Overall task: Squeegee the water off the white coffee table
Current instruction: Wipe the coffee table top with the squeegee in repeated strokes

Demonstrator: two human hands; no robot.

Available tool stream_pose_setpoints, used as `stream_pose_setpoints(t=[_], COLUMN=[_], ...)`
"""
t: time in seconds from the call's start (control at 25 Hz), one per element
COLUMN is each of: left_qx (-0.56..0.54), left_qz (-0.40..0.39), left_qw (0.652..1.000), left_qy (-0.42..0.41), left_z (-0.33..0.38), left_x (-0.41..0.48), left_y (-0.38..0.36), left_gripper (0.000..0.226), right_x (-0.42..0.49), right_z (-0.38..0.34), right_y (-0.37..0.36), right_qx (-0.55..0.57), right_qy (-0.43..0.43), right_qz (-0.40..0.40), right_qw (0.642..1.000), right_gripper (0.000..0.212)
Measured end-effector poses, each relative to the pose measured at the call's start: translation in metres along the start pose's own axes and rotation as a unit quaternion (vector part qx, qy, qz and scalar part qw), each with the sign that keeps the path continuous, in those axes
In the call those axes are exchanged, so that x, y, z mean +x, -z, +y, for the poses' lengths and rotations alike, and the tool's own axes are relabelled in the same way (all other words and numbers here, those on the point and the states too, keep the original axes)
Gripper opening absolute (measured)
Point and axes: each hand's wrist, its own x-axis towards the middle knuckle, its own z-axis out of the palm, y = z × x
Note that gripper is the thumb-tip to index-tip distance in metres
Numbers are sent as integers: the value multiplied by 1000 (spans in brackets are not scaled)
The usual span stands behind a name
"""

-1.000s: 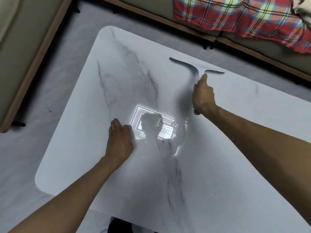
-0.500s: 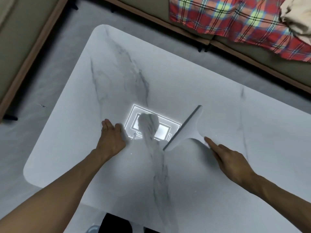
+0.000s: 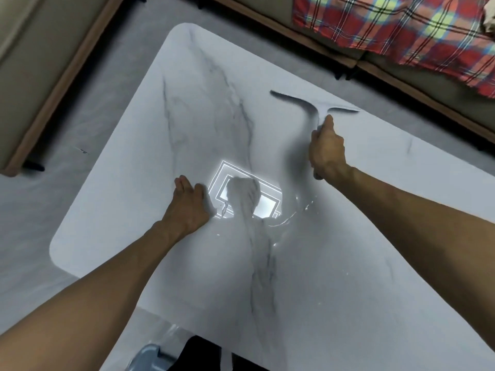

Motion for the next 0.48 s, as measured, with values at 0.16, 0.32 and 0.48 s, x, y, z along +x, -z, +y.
stream_pose_setpoints(t=[0.16,0.32,0.48], left_qx=[-42,-104,-185], left_qz=[13,31,114], left_qw=[999,994,976], left_qy=[-2,-32,-19], left_z=[-2,-18,-36], left_x=[-8,-17,-49], left_y=[5,4,-11], left_gripper=[49,58,27], right_x=[-44,-129,-183], right_z=[-10,31,98], right_y=[-44,-54,-28], right_qx=[-86,-286,-357], right_qy=[64,231,262], right_qz=[-27,-146,-206], right_qw=[994,919,873], right_gripper=[56,63,67])
